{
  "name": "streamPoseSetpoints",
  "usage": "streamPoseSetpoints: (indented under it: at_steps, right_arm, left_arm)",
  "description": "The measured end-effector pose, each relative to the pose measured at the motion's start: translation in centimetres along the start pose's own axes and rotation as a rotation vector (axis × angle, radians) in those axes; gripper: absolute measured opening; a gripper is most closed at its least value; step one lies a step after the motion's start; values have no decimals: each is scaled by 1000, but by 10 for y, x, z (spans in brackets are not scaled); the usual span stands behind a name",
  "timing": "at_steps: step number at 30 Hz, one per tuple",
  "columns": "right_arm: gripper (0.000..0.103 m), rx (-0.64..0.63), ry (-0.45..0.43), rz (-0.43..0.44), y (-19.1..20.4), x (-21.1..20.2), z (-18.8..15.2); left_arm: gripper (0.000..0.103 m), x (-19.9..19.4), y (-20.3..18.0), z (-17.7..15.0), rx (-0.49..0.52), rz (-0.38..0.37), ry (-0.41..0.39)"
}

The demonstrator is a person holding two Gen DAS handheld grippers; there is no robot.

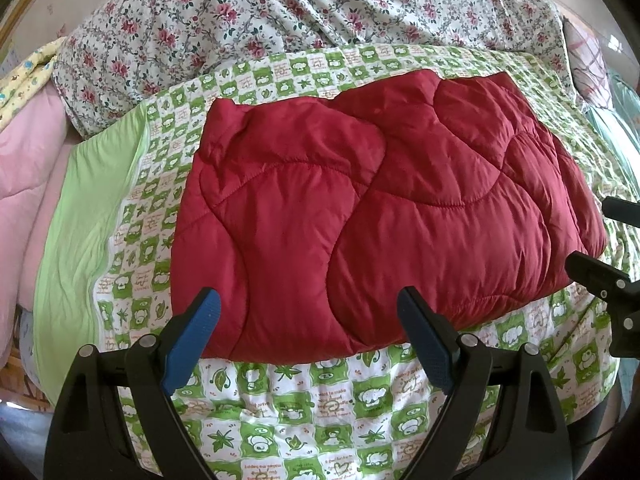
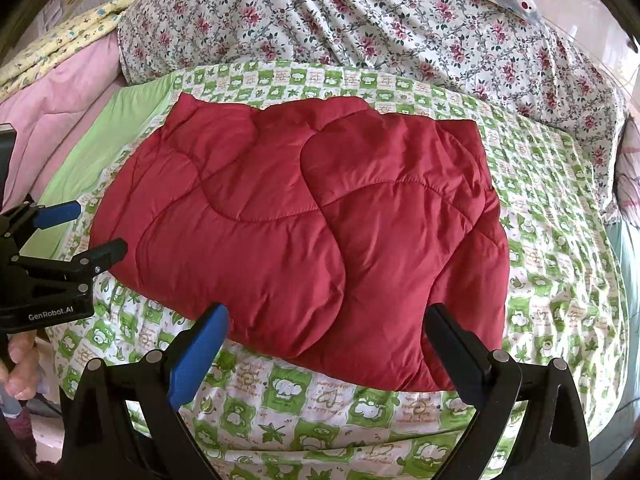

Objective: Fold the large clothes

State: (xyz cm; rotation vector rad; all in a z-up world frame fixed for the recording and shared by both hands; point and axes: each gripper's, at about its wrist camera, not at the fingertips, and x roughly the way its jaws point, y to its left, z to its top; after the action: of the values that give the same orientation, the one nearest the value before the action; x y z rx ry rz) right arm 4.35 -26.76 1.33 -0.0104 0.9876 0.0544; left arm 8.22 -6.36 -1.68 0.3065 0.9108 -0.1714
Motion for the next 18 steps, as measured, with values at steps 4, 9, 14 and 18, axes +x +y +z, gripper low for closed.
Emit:
streamPoseSetpoints:
  at_steps: [4,9,14,18]
  right_arm:
    - [99,2,-1,1,0,0,0]
    - [99,5,-1,-1,-1,-1,1]
    - [99,6,-2,1,-1,-2,1]
    - [99,5,-1,0,-1,-2,1]
  left_arm:
    - [91,0,0,0,0,0,0]
    - [91,0,0,0,0,0,-1]
    - [91,0,0,0,0,-1,-2]
    - [91,0,1,1,-2,0,-1]
